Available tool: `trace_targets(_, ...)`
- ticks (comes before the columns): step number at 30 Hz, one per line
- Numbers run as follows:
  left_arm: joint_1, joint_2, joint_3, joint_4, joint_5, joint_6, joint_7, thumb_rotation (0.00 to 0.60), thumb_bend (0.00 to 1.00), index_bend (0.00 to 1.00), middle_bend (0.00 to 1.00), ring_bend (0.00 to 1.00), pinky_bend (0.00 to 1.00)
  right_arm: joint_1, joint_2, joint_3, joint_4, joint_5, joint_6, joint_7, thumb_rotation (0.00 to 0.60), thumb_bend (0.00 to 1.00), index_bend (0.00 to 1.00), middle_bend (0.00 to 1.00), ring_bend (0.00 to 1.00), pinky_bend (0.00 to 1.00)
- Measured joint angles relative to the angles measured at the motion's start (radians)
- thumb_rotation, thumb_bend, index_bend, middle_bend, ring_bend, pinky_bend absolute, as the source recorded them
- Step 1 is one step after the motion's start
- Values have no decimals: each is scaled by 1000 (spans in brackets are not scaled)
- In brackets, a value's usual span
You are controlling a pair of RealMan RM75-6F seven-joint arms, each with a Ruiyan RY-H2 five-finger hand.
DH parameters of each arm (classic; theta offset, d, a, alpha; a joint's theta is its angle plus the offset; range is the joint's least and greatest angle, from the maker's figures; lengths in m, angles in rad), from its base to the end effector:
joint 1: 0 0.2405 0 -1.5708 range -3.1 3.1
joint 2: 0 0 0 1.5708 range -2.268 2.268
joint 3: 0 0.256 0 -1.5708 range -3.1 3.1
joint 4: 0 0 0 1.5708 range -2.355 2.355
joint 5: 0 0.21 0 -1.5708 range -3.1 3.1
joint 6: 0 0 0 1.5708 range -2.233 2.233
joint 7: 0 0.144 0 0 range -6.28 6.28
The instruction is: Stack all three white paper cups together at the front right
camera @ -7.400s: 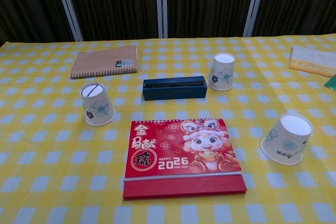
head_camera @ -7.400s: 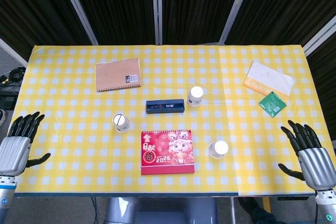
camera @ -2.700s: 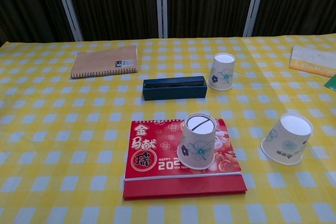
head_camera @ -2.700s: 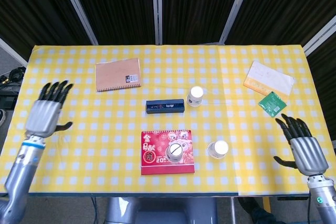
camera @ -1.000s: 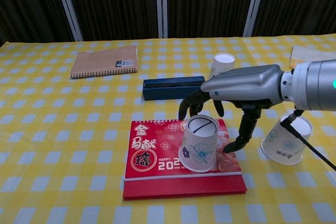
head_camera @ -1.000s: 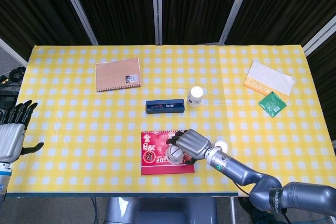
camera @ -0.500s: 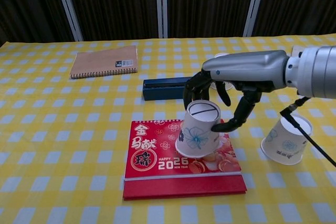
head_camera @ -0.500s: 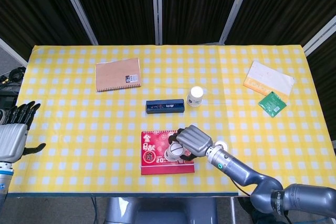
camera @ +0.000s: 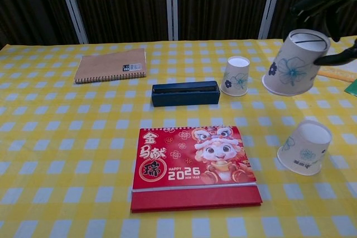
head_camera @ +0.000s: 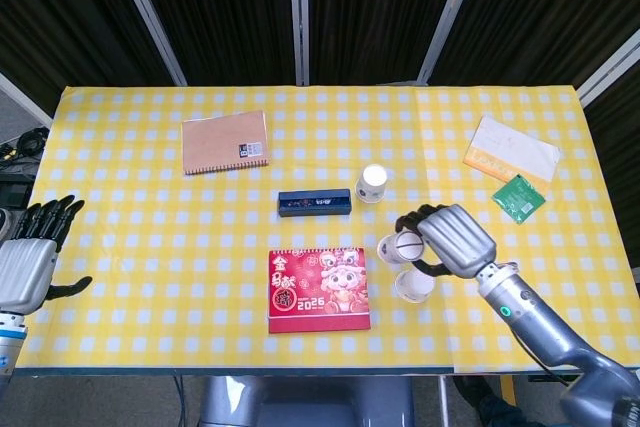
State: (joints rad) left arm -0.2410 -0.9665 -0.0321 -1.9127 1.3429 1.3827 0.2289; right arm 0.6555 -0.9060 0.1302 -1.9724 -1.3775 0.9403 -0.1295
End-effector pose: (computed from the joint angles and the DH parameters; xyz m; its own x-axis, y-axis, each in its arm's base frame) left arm -0.2571 0.2127 0.1692 0.4607 0.0904 0.8830 0.8875 -0.0379 -0.4592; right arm -0.1381 -0.2948 0.1330 0.5141 -0.2316 0.8258 -0.7877 -0.5084 0.3478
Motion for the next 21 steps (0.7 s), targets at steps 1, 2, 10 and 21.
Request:
trace_targets(1, 2, 1, 0, -1, 5, 4, 1, 600, 0, 0, 0, 0, 0, -10, 11, -10, -3, -11, 4, 7, 600, 285, 415, 464, 366, 524)
trace_targets(2, 5, 1, 0, -1, 13, 10, 4, 600, 0, 0, 0, 0, 0, -24, 23, -23, -6, -27, 9, 17, 600, 285, 415, 464, 366, 524)
trace_targets(10, 23, 0, -4, -7, 52, 44, 18, 600, 0, 0, 0, 0, 0, -87, 44, -84, 26, -85, 27, 78, 600, 287, 418, 462, 366, 524)
trace_targets(21, 30, 1, -7, -9, 58, 31, 14, 600, 0, 0, 0, 0, 0, -90, -18, -93, 70, -82, -1, 93, 600, 290, 419, 455, 366, 524)
